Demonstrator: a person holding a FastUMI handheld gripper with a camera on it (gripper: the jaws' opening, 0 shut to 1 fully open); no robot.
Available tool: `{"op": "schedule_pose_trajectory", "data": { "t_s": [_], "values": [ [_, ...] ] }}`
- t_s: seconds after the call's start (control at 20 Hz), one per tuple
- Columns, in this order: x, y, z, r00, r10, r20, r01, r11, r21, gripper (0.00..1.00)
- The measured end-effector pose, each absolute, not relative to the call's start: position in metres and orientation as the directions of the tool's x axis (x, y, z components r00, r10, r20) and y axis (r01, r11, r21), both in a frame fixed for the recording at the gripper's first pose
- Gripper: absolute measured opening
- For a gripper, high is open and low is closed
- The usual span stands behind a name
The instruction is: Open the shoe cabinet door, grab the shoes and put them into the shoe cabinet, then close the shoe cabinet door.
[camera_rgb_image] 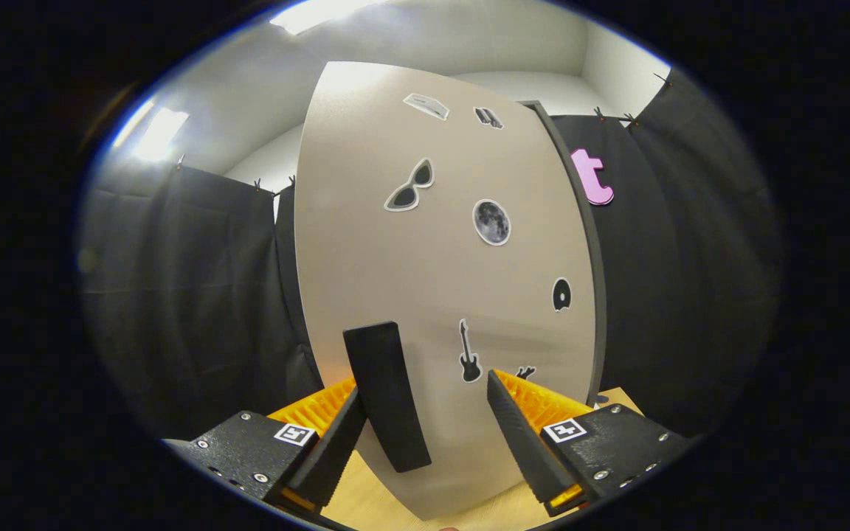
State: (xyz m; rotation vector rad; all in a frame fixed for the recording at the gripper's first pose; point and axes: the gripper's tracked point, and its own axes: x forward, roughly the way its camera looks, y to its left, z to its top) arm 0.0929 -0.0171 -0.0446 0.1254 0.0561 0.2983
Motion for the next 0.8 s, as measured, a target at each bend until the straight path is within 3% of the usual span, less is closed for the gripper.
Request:
{"op": "schedule_pose_trajectory", "data": {
  "t_s": [0.8],
  "values": [
    [0.174,0.061,-0.050,0.977,0.208,-0.042,-0.206,0.977,0.053,0.94]
  ]
}}
